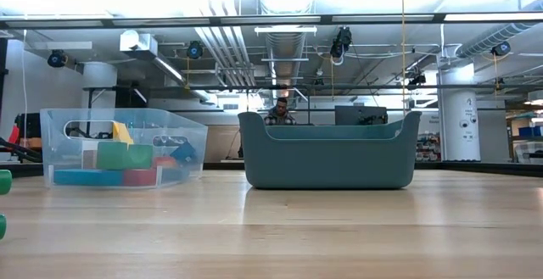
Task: Sort blocks by size
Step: Put the right orange square game piece into the blue bin
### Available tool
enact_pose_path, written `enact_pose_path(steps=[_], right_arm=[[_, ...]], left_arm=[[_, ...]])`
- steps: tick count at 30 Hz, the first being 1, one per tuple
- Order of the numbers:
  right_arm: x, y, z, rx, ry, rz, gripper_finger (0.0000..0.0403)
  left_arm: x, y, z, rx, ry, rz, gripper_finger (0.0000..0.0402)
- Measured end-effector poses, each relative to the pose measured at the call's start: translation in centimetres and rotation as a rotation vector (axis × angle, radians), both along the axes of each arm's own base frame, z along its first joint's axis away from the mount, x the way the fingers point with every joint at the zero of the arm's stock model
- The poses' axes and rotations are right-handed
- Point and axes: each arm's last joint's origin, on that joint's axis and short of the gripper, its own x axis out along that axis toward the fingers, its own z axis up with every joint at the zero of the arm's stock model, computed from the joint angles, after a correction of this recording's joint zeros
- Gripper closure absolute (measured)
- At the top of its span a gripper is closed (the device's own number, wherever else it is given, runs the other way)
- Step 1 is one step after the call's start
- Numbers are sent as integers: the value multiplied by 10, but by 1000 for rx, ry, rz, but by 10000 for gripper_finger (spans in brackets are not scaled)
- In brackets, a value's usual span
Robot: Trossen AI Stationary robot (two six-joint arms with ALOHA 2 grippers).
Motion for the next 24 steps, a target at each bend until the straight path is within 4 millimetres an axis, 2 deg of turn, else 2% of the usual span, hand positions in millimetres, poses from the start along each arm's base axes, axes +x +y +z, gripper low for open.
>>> enact_pose_path(steps=[5,8,12,17,22,24], right_arm=[[0,0,4,18,-12,-12,321],[3,-3,17,68,-41,-48,320],[21,-15,48,133,-162,-121,320],[60,-49,92,104,-464,-229,320],[109,-101,124,-45,-710,-252,320],[126,-123,130,-124,-781,-255,320]], left_arm=[[-1,0,0,6,-2,-1,196],[-2,2,2,8,-8,11,196],[-6,5,4,21,-10,40,196],[-9,8,7,54,-29,73,196],[-9,10,7,86,-39,99,196],[-9,10,7,92,-40,102,196]])
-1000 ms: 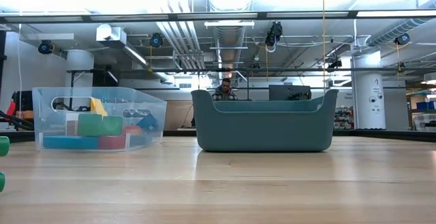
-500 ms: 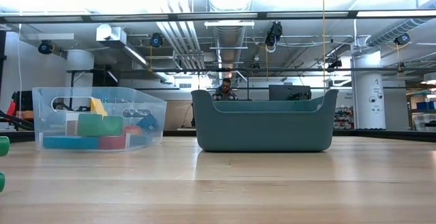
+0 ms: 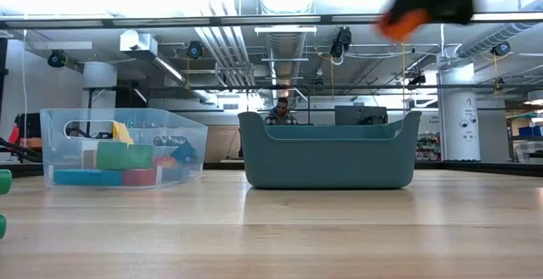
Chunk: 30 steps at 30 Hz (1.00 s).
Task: Sort blocks by size
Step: Put the right orange square game piece into the blue bin, then put the green square game piece into the blue bin
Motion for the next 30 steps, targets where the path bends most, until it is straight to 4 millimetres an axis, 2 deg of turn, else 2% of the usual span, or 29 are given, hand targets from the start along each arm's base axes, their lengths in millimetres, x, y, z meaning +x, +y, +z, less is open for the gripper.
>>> enact_pose_path(steps=[5,9,14,19,25,30], right_arm=[[39,-53,-4,-54,-68,-14,311],[58,-76,-16,25,-64,-12,237],[62,-81,-23,92,-42,-29,148],[63,-81,-17,95,-55,-25,89],[62,-79,-5,76,-73,10,67],[46,-80,19,31,-44,71,75]], left_arm=[[-2,1,0,-8,8,5,196],[-8,4,-1,-51,43,25,196],[-16,8,-5,-104,106,61,196],[-20,11,-7,-129,139,84,196],[-21,11,-9,-213,168,106,196],[-22,2,-17,-529,307,101,196]])
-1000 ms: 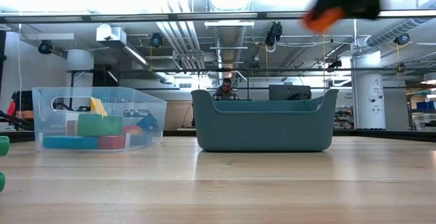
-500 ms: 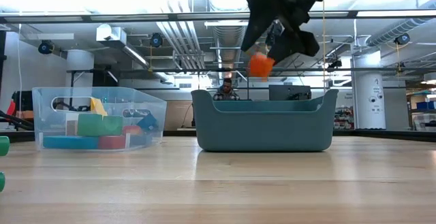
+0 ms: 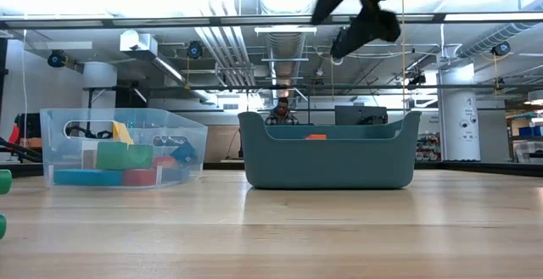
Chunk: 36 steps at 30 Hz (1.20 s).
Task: Sort blocks by size
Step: Put the green square game piece into the blue bin
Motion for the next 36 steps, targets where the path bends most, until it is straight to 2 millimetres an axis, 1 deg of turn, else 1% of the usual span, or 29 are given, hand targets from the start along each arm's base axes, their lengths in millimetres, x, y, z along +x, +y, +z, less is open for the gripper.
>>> enact_pose_path(steps=[2,6,10,12,15,19,22,24,26,30,34,36], right_arm=[[-9,-1,8,-25,18,30,82],[-28,3,23,-49,5,80,95],[-45,16,33,-54,-47,145,104],[-53,22,36,-52,-65,172,106],[-63,30,36,-54,-74,216,102],[-73,37,32,-52,-68,252,90],[-78,40,26,-44,-53,255,82],[-79,40,19,-37,-33,245,78],[-81,41,12,-35,-12,240,74],[-84,40,1,-40,19,238,68],[-84,40,-5,-43,34,238,67],[-85,39,-6,-44,40,238,69]], left_arm=[[3,-10,-7,-111,66,16,196],[17,-36,-28,-231,168,89,196],[37,-69,-60,-228,251,126,196],[43,-78,-74,-214,291,162,196],[54,-90,-90,-168,318,155,196],[64,-99,-113,-162,374,210,196],[72,-109,-137,-177,454,253,196],[73,-119,-153,-183,514,276,196],[72,-127,-165,-206,553,312,193],[75,-133,-178,-237,592,388,180],[82,-128,-177,-235,664,445,166],[87,-126,-180,-229,715,456,159]])
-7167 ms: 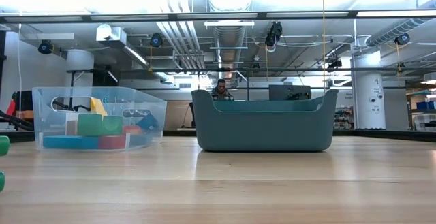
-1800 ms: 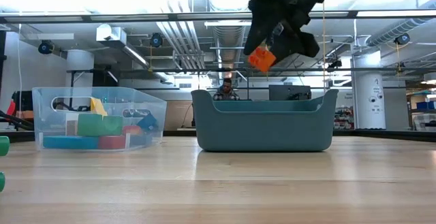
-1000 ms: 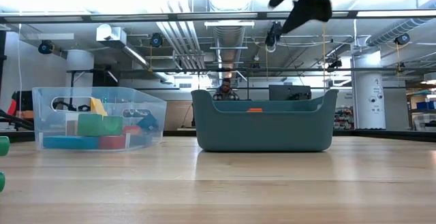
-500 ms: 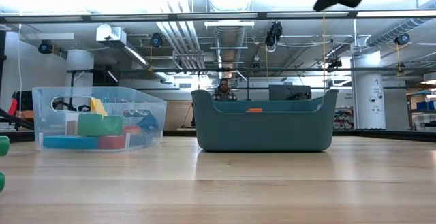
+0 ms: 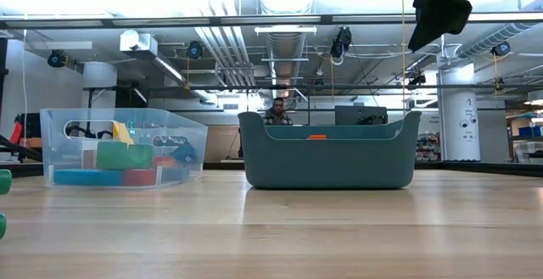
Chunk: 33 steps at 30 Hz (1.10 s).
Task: Sort blocks by size
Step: Put the green square game piece into the blue bin
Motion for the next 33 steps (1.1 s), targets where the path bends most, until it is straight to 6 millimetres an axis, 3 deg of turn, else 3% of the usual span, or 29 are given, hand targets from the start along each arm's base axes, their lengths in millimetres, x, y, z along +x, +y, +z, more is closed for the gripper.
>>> enact_pose_path(steps=[12,33], right_arm=[[-1,0,1,-8,-6,15,71],[-2,-1,0,-15,2,22,67]], left_arm=[[22,-4,-16,-5,58,-52,114],[33,-13,-69,43,148,-63,114]])
